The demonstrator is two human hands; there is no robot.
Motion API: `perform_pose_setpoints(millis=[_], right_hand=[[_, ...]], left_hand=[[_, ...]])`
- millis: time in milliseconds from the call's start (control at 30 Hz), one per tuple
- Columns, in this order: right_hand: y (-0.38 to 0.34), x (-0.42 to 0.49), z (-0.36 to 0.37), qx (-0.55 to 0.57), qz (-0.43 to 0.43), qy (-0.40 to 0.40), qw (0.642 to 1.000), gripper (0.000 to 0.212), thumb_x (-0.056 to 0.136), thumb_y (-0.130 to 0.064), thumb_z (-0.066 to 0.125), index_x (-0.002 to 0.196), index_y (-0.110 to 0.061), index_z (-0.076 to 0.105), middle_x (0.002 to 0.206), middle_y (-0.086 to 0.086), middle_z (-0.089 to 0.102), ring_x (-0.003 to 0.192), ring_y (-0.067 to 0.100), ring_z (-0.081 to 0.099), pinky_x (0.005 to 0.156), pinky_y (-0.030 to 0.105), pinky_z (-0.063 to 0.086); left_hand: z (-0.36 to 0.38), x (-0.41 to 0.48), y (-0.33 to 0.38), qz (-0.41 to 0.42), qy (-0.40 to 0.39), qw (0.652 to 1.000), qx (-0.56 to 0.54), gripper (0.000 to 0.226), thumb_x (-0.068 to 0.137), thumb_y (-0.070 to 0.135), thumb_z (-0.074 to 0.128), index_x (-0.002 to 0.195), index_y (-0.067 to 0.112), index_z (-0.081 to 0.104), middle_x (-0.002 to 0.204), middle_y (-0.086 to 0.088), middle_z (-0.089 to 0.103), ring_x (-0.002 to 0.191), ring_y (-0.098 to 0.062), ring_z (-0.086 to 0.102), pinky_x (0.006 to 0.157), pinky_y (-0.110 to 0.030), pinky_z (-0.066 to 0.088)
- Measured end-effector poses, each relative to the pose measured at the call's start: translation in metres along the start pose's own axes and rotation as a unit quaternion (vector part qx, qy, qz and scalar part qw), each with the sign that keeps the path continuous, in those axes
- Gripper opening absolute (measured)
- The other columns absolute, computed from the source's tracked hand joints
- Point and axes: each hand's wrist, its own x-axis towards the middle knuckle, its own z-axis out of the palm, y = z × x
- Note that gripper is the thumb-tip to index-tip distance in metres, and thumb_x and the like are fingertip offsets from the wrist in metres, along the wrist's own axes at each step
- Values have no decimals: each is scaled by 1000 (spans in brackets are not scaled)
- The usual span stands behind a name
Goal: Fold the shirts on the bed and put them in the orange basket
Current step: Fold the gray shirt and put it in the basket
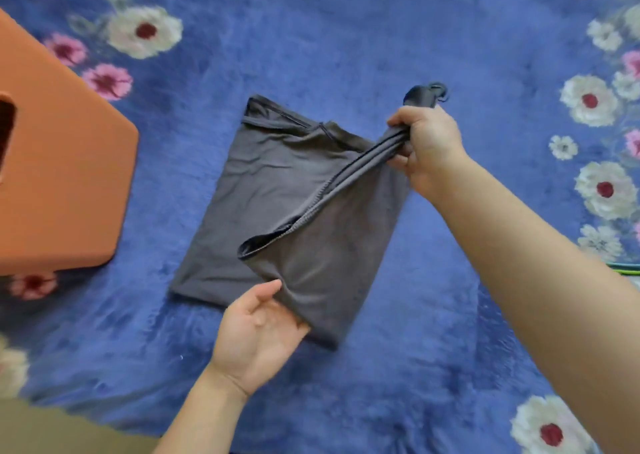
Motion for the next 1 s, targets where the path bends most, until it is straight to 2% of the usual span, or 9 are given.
perform_pose_setpoints(millis=[67,167,300,433,600,667,733,933,1000], right_hand=[[2,-8,47,-14,-8,-98,995,17,87,-4,54,84,-18,45,66,3,48,46,15,49,48,23,49],[23,-13,83,-85,16,-181,980,28,90,-14,57,115,-19,46,83,7,56,63,19,60,54,24,51],[79,-22,78,-226,45,-129,965,10,90,-7,53,92,-15,57,76,3,56,58,14,54,48,20,43],[124,-32,49,-275,48,-69,958,19,88,-2,49,81,-18,58,68,2,58,50,9,51,45,17,38],[163,-59,23,-368,-42,13,929,14,86,-6,53,94,-17,58,66,0,57,56,12,54,53,20,40],[174,-70,21,-428,-72,45,900,19,86,-8,54,104,-14,56,78,0,55,70,17,52,62,24,40],[182,-75,24,-489,-163,75,854,30,86,-10,53,116,-8,54,102,4,54,91,23,52,77,31,41],[185,-36,63,-621,-339,25,707,55,91,-24,39,142,-5,36,149,14,38,138,26,29,111,37,17],[177,-10,72,-654,-352,-14,670,58,95,-32,33,147,-7,29,154,12,30,143,26,23,115,38,10]], left_hand=[[-21,-11,13,65,29,997,-26,45,95,14,33,137,5,47,147,-12,37,139,-27,32,117,-44,18],[-47,-23,24,91,111,979,-143,44,64,10,59,106,13,73,127,-11,62,115,-28,60,97,-49,45],[-77,-35,35,126,247,956,-95,77,24,16,79,99,19,62,109,-7,69,103,-22,67,91,-45,52],[-71,-26,53,140,344,928,2,15,81,18,62,96,20,61,98,1,69,94,-13,65,82,-32,48],[-77,-23,69,183,480,832,211,10,91,9,60,98,14,63,102,-4,69,92,-16,65,74,-29,53],[-80,-25,71,196,528,745,359,18,88,2,59,102,14,58,106,-6,65,86,-14,60,83,-31,50],[-78,-22,71,257,514,594,563,29,83,1,53,112,10,55,116,-9,56,95,-20,51,90,-23,35],[-76,39,76,246,171,287,910,58,90,28,34,144,10,30,154,-12,28,142,-23,19,112,-42,15],[-85,63,87,226,149,233,934,62,92,34,31,146,4,24,155,-14,24,143,-23,17,114,-43,12]])
